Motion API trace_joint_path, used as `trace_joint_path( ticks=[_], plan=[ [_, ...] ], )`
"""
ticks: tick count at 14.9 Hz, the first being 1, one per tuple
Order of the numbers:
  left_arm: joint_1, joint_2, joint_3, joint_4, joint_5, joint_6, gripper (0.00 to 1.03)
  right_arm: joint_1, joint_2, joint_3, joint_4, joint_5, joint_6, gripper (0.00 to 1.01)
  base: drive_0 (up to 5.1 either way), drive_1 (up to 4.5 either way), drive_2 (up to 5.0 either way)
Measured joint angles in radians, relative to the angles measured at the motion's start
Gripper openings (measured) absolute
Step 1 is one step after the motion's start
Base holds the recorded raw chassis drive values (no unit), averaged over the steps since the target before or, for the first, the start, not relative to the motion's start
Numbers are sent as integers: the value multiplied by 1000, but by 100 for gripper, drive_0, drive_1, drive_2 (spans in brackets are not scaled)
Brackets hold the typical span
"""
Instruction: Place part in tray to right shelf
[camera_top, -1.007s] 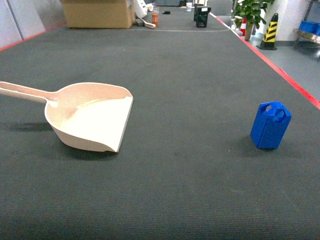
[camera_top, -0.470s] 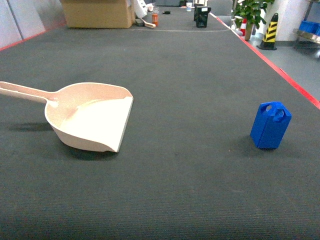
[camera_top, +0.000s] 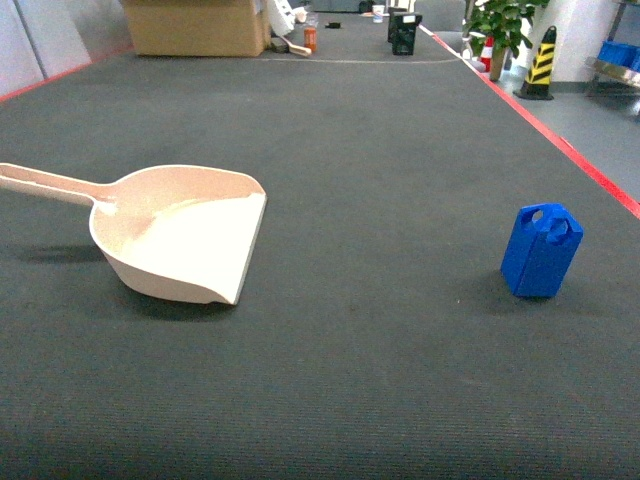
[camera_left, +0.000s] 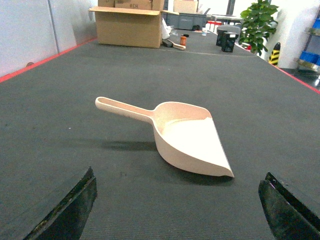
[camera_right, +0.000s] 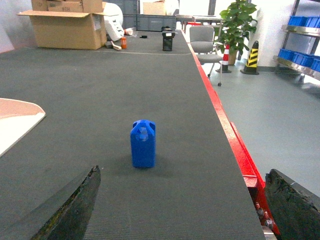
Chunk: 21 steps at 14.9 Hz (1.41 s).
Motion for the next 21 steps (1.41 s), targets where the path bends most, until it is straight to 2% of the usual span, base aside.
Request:
trace_joint_path(
  ticks=[16, 17, 18, 19, 21],
  plan=[
    [0, 0, 0, 0, 0, 0, 98, 0, 0, 0, 0, 0, 0, 98, 0, 0, 0],
    [-16, 23, 22, -86, -51, -21, 98, 0, 0, 0, 0, 0, 0, 98, 0, 0, 0],
    [22, 181, 51, -33, -13, -118, 98, 0, 0, 0, 0, 0, 0, 98, 0, 0, 0],
    [77, 286, 68, 52, 40, -193, 98, 0, 0, 0, 0, 0, 0, 98, 0, 0, 0],
    [163, 521, 108, 277, 162, -364, 98, 0, 0, 0, 0, 0, 0, 98, 0, 0, 0]
  ],
)
